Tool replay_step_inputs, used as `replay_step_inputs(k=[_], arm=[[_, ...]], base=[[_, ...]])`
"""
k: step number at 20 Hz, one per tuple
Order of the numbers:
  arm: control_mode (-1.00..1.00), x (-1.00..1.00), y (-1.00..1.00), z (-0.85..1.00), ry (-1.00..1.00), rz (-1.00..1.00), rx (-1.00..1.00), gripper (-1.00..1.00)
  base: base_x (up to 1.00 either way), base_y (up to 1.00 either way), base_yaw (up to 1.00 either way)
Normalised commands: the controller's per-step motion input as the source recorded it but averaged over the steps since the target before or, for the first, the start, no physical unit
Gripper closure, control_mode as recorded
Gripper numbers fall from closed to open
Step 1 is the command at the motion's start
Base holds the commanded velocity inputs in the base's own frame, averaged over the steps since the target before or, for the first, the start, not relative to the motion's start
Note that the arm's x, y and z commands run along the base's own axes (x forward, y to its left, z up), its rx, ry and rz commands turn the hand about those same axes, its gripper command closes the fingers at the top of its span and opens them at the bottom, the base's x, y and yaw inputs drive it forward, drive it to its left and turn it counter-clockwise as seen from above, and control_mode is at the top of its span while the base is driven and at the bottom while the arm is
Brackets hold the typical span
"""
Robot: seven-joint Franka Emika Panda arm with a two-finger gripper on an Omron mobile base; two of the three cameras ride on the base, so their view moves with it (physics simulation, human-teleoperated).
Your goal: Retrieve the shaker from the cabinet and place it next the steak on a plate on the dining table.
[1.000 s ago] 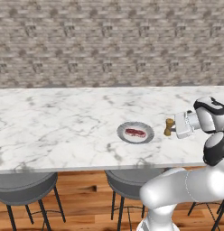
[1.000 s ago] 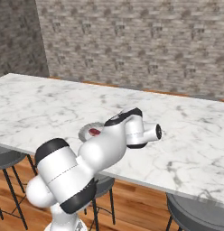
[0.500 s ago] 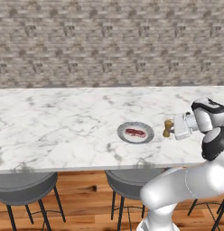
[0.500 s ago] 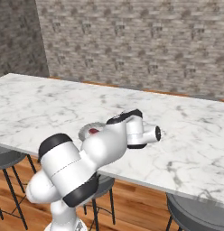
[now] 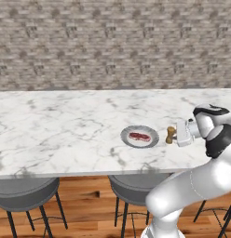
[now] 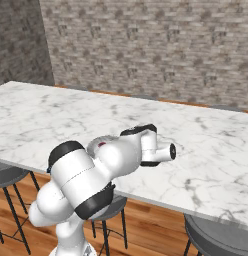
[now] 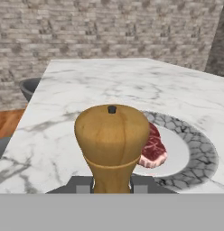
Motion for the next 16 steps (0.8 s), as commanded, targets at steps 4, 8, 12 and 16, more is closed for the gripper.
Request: replay_step_inputs(k=[4,8,12,16], arm=[[-1.0,0.13,-0.16,-0.09,0.0,0.0,0.01,1.0],[-1.0,0.09,-0.22,-0.03,0.0,0.0,0.01,1.0],[-1.0,0.23,-0.16,-0.02,-0.05,0.0,0.01,1.0],[-1.0,0.21,-0.14,-0.11,-0.05,0.0,0.0,1.0]], base=[[0.0,0.0,0.0],[0.0,0.0,0.0],[0.0,0.0,0.0],[0.0,0.0,0.0]])
